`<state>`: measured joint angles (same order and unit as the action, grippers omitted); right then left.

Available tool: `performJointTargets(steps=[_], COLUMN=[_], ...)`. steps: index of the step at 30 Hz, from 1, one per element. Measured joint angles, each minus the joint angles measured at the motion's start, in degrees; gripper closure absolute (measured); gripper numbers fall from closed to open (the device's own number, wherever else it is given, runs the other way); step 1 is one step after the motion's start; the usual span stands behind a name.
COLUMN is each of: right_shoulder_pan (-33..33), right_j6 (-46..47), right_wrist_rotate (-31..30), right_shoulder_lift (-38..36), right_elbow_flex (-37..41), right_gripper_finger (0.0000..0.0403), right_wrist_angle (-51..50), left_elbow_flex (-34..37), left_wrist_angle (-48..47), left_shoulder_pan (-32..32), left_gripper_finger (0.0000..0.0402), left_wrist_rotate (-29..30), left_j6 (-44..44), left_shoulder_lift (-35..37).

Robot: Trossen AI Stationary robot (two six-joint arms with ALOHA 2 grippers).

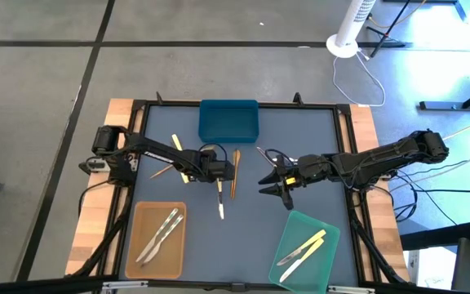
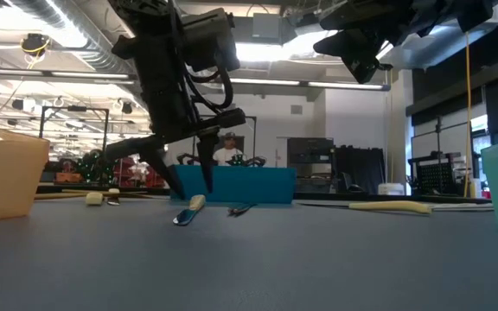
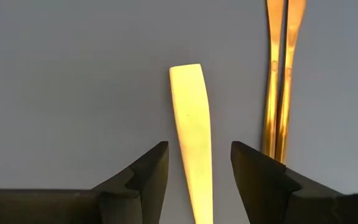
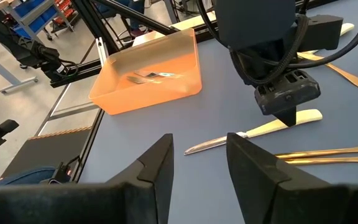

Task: Sort silverware by color (type)
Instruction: Put the yellow knife into the green bin

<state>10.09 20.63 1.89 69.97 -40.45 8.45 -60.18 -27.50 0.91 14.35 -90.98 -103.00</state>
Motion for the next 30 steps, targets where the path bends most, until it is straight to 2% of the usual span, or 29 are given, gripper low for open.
performJointTargets(steps=[8, 30], right_shoulder_pan=[0.01, -0.01], right_j6=[-0.03, -0.01], right_wrist_rotate=[0.01, 0.01], right_shoulder_lift=[0.0, 0.0], right_elbow_flex=[0.0, 0.0], right_gripper_finger=[0.0268, 0.0268], right_wrist_angle=[0.6, 0.42], left_elbow_flex=[0.0, -0.07], left_wrist_angle=[1.55, 1.42], left_shoulder_pan=[0.0, 0.0], left_gripper_finger=[0.0233, 0.0233], left_wrist_rotate=[-1.81, -1.47], left_j6=[0.04, 0.01], left_shoulder_lift=[-2.14, -2.36])
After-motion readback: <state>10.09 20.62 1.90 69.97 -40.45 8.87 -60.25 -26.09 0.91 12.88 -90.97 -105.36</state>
